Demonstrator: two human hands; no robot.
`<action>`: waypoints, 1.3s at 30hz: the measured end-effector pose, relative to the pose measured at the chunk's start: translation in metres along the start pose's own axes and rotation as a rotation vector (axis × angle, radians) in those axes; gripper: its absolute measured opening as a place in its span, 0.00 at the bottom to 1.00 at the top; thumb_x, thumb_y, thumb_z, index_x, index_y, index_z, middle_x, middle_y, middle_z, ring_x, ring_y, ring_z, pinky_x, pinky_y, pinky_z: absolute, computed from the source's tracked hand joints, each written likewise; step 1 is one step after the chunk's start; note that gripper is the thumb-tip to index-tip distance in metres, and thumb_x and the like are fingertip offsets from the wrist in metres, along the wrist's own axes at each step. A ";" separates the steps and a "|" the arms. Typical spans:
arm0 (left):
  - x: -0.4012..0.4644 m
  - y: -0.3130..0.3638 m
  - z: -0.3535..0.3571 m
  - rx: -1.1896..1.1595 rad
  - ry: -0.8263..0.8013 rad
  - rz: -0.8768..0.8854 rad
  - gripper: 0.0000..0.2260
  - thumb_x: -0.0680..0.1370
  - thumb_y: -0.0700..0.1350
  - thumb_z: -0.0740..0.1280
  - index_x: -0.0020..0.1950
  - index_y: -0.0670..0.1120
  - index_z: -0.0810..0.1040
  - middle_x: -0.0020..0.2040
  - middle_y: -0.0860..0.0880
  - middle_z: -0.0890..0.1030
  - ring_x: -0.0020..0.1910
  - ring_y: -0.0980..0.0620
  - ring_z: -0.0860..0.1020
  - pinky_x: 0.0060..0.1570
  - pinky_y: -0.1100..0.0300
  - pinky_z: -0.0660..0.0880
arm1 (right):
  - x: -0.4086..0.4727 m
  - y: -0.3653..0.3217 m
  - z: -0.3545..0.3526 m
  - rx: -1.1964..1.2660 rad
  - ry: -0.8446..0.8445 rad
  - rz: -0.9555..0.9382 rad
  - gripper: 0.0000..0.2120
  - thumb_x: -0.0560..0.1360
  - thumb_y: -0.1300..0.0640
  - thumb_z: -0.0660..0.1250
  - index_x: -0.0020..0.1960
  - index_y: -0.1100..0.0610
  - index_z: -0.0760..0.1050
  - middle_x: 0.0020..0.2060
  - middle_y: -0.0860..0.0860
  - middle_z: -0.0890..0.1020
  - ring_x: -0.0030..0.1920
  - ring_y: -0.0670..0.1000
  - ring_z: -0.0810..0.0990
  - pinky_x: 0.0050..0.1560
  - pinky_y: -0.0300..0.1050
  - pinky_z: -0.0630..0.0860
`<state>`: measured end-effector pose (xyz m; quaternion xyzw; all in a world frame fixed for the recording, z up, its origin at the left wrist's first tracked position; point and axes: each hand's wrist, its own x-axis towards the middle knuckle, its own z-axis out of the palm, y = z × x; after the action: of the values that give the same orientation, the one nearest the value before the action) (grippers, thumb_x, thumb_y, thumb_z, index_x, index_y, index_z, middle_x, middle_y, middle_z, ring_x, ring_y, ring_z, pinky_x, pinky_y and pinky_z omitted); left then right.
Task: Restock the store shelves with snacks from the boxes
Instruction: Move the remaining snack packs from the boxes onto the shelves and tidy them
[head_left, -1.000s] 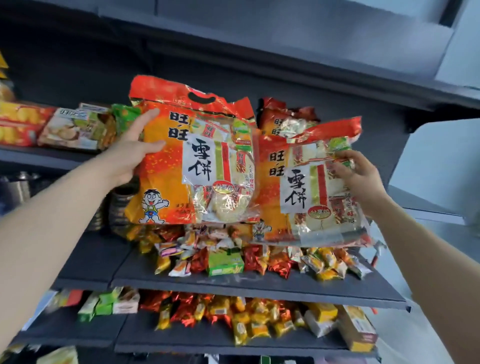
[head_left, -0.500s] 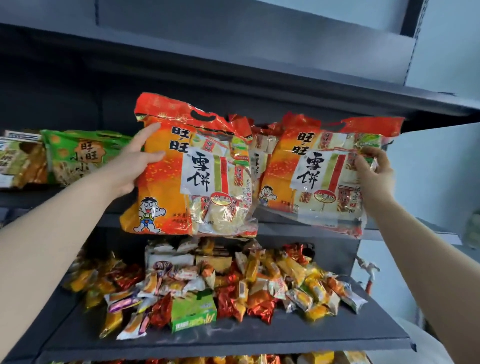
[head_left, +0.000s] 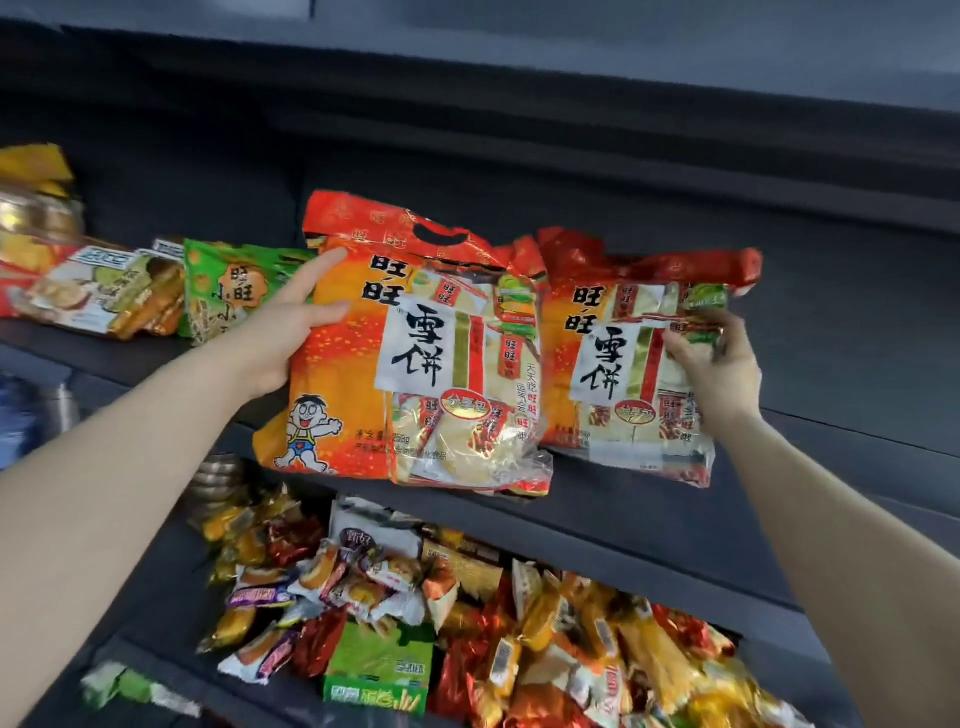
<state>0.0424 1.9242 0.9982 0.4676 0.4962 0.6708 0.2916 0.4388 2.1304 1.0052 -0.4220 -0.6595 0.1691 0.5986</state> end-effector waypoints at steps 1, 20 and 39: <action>0.001 -0.001 0.002 0.003 0.010 -0.003 0.25 0.82 0.39 0.62 0.69 0.68 0.69 0.59 0.55 0.81 0.50 0.50 0.84 0.39 0.53 0.81 | 0.008 0.006 0.007 -0.055 -0.023 -0.022 0.29 0.68 0.34 0.74 0.65 0.39 0.69 0.58 0.46 0.80 0.55 0.50 0.82 0.59 0.55 0.80; 0.021 -0.005 0.192 -0.061 -0.280 0.145 0.25 0.82 0.40 0.63 0.72 0.66 0.66 0.66 0.53 0.75 0.60 0.50 0.79 0.51 0.52 0.80 | -0.003 -0.021 -0.050 0.321 -0.341 0.254 0.28 0.73 0.51 0.76 0.69 0.47 0.68 0.52 0.51 0.86 0.48 0.52 0.87 0.47 0.53 0.83; 0.043 -0.093 0.259 1.570 -0.232 0.564 0.45 0.73 0.57 0.73 0.79 0.61 0.45 0.81 0.46 0.39 0.79 0.40 0.37 0.72 0.29 0.49 | 0.040 0.094 -0.210 -0.044 0.206 0.099 0.35 0.78 0.51 0.71 0.77 0.36 0.55 0.72 0.45 0.71 0.58 0.50 0.79 0.64 0.53 0.75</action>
<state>0.2562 2.0946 0.9437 0.7071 0.6502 0.1264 -0.2475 0.6707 2.1566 1.0101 -0.4821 -0.5765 0.1395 0.6448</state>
